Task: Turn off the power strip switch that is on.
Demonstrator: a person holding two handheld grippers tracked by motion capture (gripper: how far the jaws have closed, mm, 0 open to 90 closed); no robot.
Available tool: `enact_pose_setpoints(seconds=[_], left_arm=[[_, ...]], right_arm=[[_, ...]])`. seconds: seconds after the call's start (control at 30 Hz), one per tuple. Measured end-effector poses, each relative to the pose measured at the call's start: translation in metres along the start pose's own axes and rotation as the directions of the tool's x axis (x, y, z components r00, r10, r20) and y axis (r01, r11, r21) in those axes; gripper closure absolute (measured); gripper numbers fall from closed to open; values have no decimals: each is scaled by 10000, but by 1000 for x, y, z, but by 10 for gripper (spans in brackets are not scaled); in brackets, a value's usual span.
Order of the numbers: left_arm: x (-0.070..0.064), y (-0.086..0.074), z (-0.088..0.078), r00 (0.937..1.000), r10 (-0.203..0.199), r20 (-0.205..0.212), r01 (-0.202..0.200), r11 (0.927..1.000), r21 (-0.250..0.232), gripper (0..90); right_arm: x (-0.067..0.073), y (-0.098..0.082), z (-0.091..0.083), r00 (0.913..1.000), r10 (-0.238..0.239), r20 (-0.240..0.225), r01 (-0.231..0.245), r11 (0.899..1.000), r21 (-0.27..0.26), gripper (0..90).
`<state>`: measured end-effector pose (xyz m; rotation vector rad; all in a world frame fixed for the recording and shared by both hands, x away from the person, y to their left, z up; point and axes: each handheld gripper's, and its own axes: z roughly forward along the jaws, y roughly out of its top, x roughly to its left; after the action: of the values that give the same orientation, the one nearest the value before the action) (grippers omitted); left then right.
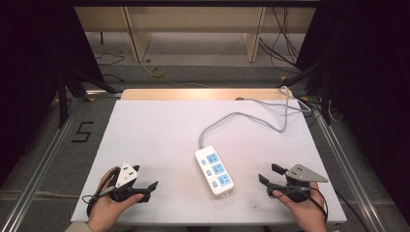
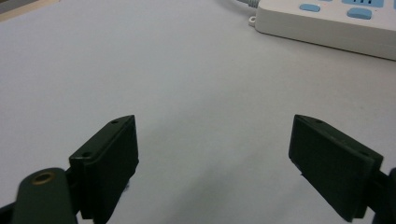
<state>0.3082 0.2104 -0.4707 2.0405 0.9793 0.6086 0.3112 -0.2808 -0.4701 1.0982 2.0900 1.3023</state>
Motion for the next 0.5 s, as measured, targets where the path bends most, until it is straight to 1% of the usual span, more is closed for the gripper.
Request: enact_pose_setpoints(seconds=[0.13, 0.2, 0.27, 0.33, 0.47, 0.5], left_arm=[[1, 0, 0, 10000, -7, -19, 7, 10000, 82, 155], [2, -1, 0, 10000, -28, -75, 29, 10000, 74, 155], [2, -1, 1, 9999, -105, -104, 106, 9999, 53, 156], [3, -2, 1, 9999, -64, -108, 65, 9999, 89, 158], [4, -1, 0, 9999, -66, -102, 66, 10000, 11, 161], [4, 0, 0, 9999, -77, -130, 77, 10000, -34, 162]], right_arm=[[0, -1, -1, 10000, -12, 34, 11, 10000, 66, 378], [0, 0, -1, 10000, -46, 66, 45, 10000, 43, 405], [1, 0, -1, 9999, -108, 43, 108, 9998, 162, 472], [3, 1, -2, 9997, -234, 64, 232, 9992, 320, 558], [7, 3, -3, 9968, -788, 133, 778, 9951, 614, 732], [8, 3, -3, 9963, -837, 183, 824, 9945, 650, 768]])
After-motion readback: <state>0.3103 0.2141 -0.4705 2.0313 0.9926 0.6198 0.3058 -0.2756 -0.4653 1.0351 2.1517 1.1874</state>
